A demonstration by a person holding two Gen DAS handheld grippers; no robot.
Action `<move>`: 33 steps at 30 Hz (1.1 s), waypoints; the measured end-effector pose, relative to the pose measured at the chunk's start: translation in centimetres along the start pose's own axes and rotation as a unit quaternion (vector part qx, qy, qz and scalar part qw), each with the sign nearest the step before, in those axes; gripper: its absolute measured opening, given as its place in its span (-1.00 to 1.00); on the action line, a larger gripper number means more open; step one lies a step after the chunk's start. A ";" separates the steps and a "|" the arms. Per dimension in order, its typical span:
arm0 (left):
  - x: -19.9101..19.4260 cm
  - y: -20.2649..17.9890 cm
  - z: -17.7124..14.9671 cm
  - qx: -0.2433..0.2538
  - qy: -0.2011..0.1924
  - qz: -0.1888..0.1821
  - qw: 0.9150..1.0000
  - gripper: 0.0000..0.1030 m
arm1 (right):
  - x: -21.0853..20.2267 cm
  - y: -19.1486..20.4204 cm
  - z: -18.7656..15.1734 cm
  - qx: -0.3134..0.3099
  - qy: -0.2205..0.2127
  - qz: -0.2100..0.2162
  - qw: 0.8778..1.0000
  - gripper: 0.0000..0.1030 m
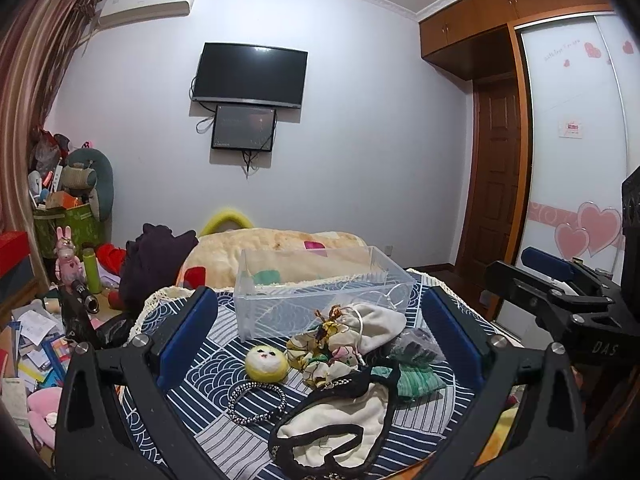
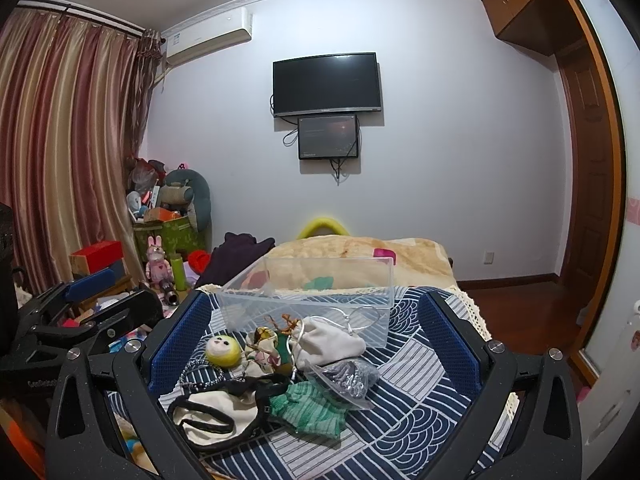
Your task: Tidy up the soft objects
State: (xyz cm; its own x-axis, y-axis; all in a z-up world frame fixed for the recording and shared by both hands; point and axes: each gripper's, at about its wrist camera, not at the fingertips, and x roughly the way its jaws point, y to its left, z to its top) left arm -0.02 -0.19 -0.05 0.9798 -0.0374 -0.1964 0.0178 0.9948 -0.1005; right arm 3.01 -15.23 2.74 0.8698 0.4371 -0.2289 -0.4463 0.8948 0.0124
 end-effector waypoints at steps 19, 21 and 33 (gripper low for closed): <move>7.3 4.5 -3.4 -0.044 0.114 0.026 0.992 0.11 | 6.6 -2.1 -3.0 0.031 0.112 0.014 0.993 0.29; 8.3 4.9 -3.8 -0.046 0.128 0.027 0.990 0.06 | 7.6 -2.1 -3.2 0.030 0.125 0.015 0.992 0.21; 12.5 7.3 -6.6 -0.099 0.192 -0.004 0.976 -0.24 | 12.8 -3.2 -3.2 0.055 0.176 0.020 0.983 0.17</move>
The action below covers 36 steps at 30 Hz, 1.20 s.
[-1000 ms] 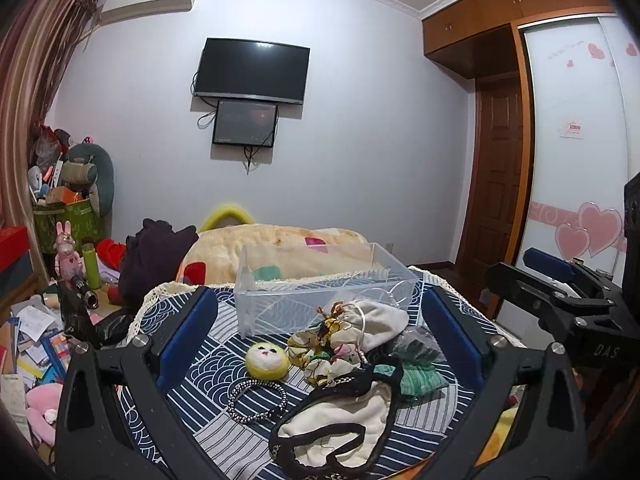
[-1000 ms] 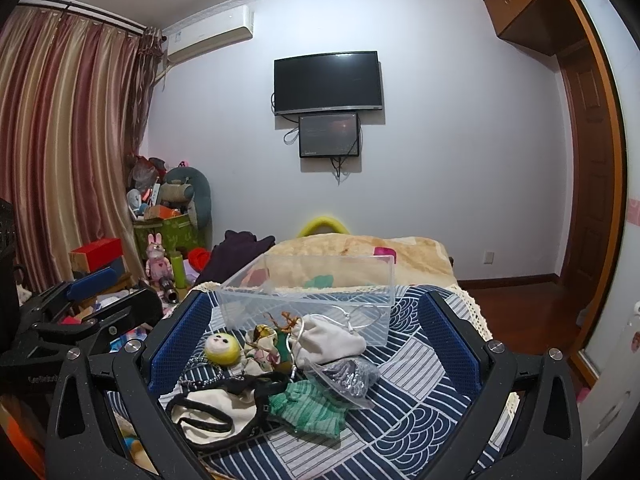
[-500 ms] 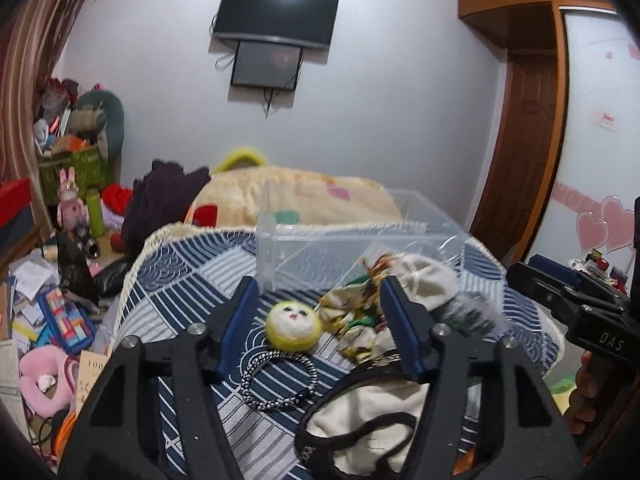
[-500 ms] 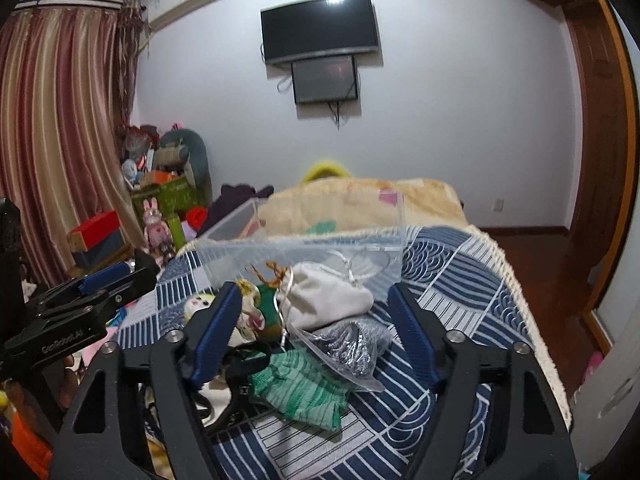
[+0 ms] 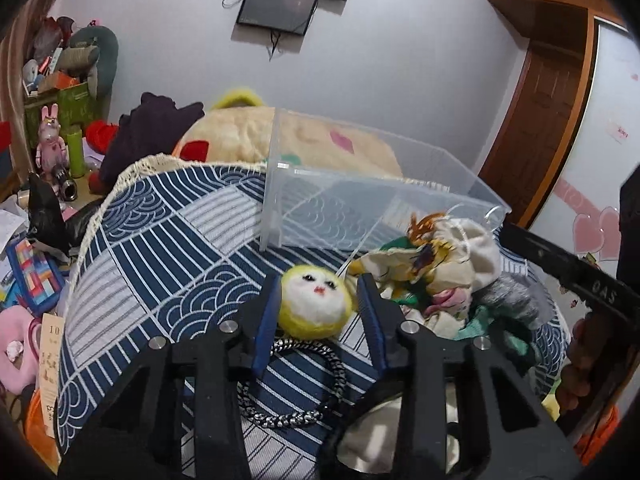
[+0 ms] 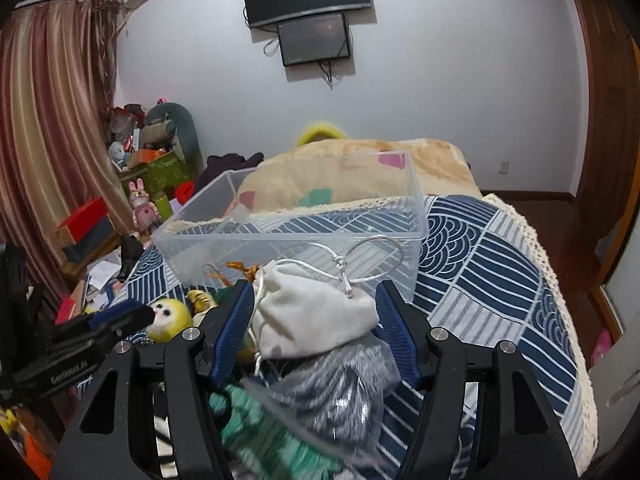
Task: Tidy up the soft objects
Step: 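Grasp the yellow cat-face plush ball with the left tool while the right tool grasps the white drawstring pouch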
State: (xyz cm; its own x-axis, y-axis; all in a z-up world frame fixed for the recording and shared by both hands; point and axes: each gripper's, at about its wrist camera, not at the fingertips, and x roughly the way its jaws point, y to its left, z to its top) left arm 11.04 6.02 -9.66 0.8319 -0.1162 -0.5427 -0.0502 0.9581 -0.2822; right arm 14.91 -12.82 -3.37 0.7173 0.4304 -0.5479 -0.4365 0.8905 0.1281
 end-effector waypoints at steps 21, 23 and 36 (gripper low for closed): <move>-0.3 -1.0 -0.7 0.026 -0.011 0.030 0.999 -0.38 | 0.3 0.4 -0.8 -0.013 0.014 -0.004 1.000 -0.77; -1.2 -1.2 -0.3 0.027 -0.024 0.028 0.999 -0.38 | -0.5 0.5 -0.6 -0.015 0.003 -0.001 1.000 -0.80; -5.4 -2.0 3.7 0.029 -0.082 0.003 0.996 -0.38 | -5.5 0.9 2.1 -0.028 -0.085 -0.009 0.996 -0.84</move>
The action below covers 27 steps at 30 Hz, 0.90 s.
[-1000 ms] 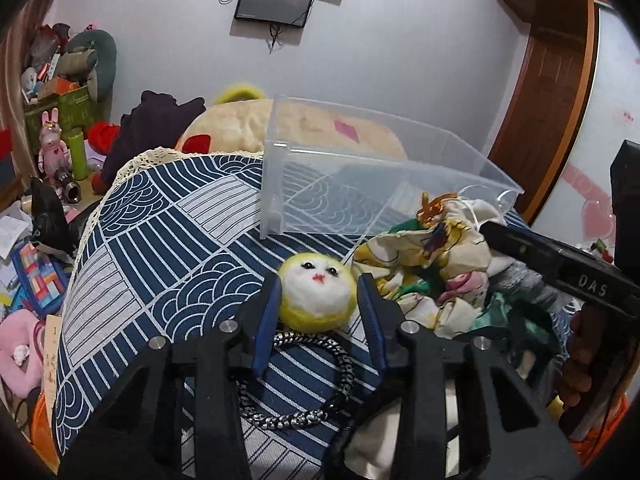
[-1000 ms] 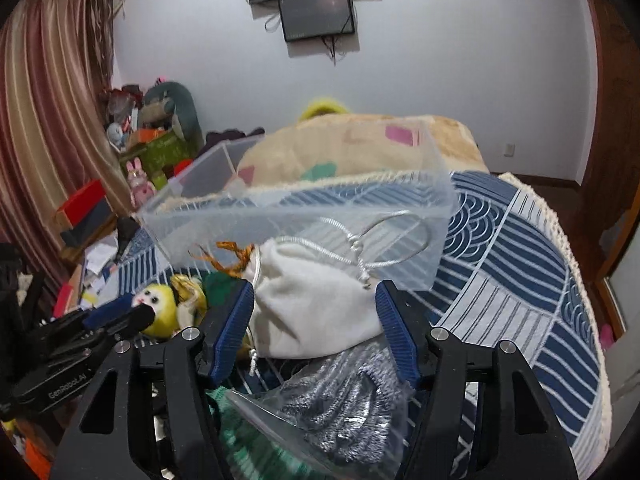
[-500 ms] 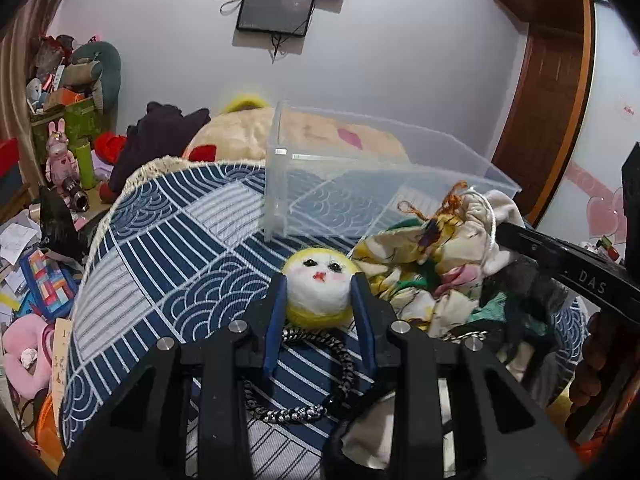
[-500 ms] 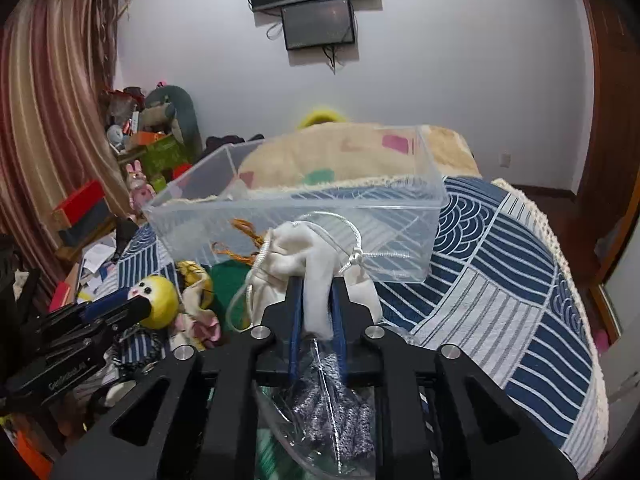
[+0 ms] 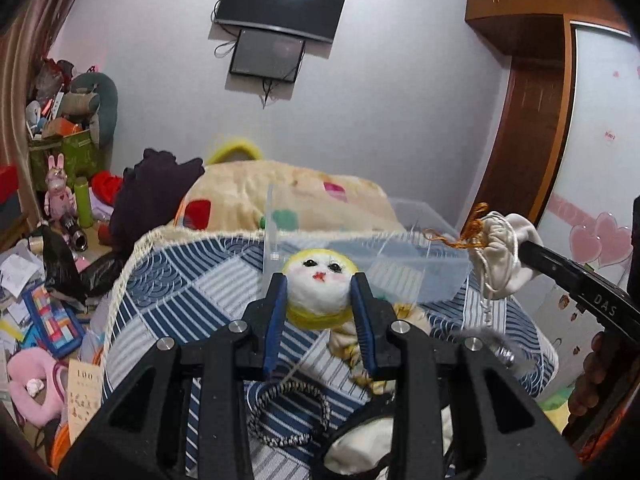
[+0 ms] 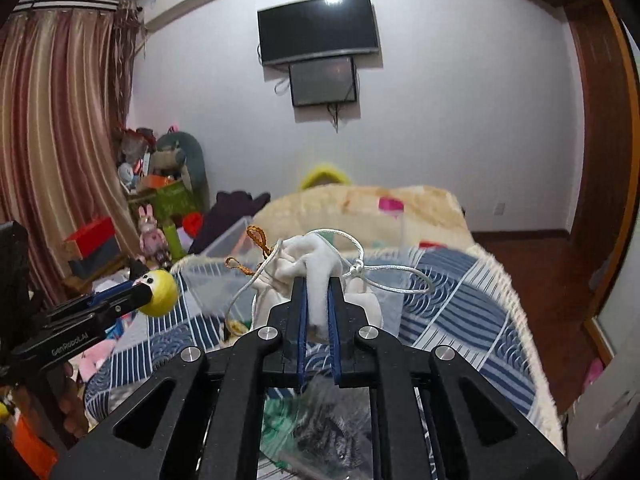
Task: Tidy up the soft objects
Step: 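Grasp the yellow cat-face plush ball with the left tool while the right tool grasps the white drawstring pouch, then lower the ball into the clear box with the left tool while the right tool drops the pouch in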
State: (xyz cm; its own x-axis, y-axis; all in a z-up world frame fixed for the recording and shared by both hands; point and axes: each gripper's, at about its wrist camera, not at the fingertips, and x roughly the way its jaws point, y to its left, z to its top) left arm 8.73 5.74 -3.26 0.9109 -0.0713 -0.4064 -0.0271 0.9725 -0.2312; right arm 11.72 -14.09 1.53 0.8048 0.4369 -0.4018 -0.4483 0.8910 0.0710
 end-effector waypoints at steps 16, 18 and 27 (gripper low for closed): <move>4.4 0.8 4.8 0.009 0.022 0.010 1.000 -0.38 | 2.6 0.0 3.0 -0.016 -0.015 -0.042 0.999 -0.84; 5.5 0.8 4.9 0.008 0.033 0.010 0.999 -0.38 | 3.4 0.0 3.1 -0.019 -0.009 -0.045 0.999 -0.84; 10.1 0.7 5.0 0.017 0.078 0.017 0.997 -0.38 | 7.8 0.1 2.7 -0.031 0.053 -0.053 0.997 -0.84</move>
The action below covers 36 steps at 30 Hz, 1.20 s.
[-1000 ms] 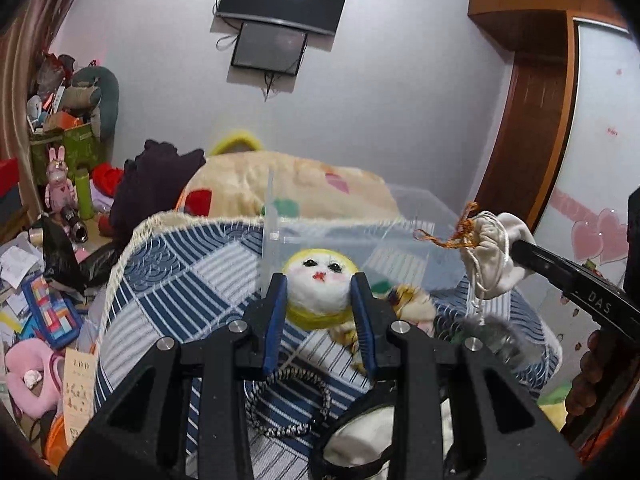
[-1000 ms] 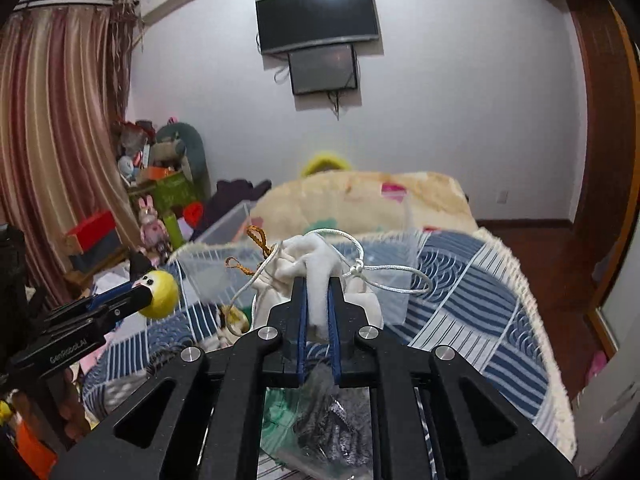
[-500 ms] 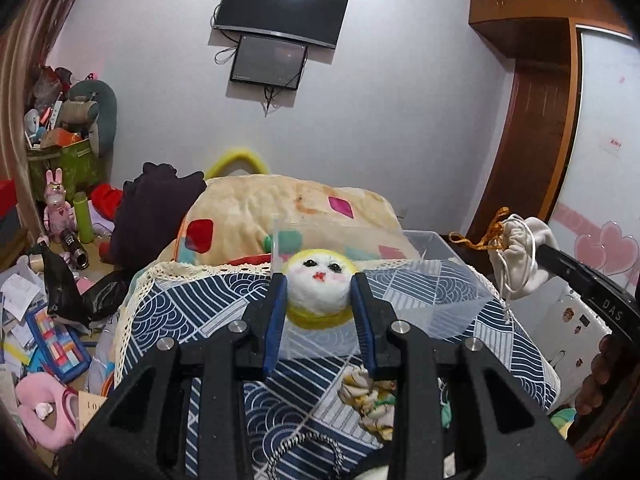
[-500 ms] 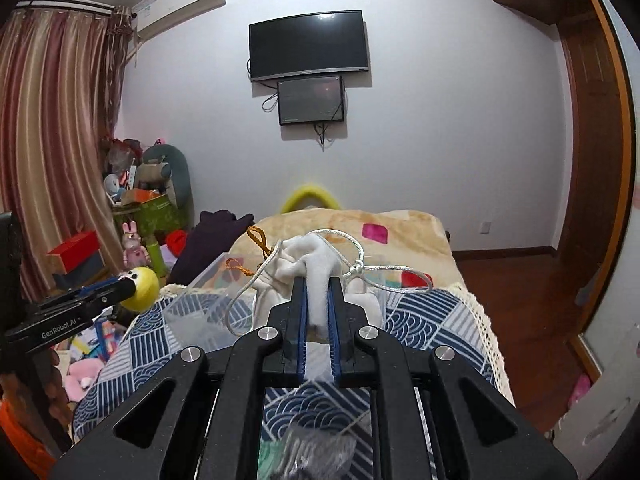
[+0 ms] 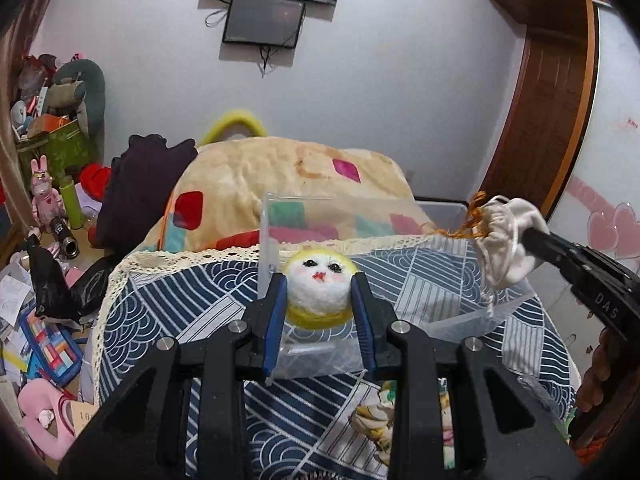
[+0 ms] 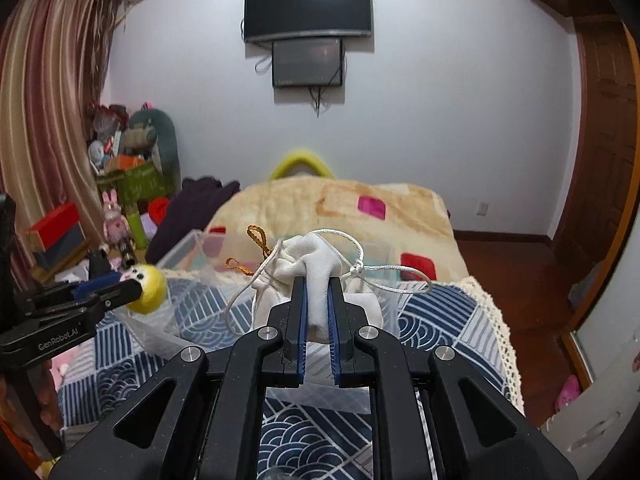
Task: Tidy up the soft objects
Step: 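Lower the ball into the clear box with the left tool while the right tool drops the pouch in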
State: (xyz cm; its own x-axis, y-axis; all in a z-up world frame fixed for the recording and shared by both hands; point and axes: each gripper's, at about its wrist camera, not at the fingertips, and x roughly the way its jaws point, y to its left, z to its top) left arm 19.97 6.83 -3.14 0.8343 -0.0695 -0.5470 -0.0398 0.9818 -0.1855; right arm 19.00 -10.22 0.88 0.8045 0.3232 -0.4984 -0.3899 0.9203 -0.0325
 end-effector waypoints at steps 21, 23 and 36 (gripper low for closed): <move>2.6 -1.2 -0.6 0.018 0.044 0.005 0.999 -0.01 | 2.5 0.1 -0.6 -0.026 0.084 0.018 0.996 -0.76; 2.0 -1.4 -0.5 0.022 0.038 0.006 0.999 0.02 | 2.4 0.2 -0.5 -0.026 0.081 0.024 0.996 -0.73; -4.3 -2.9 -1.1 0.032 -0.020 0.004 0.999 0.73 | -4.6 -0.1 0.0 -0.026 -0.018 0.006 0.999 0.32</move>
State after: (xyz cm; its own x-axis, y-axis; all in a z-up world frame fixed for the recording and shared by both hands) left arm 15.91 4.11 -1.19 0.8553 -0.0548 -0.5152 -0.0136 0.9917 -0.1281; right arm 15.35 -11.77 3.14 0.8148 0.3438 -0.4669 -0.4222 0.9037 -0.0714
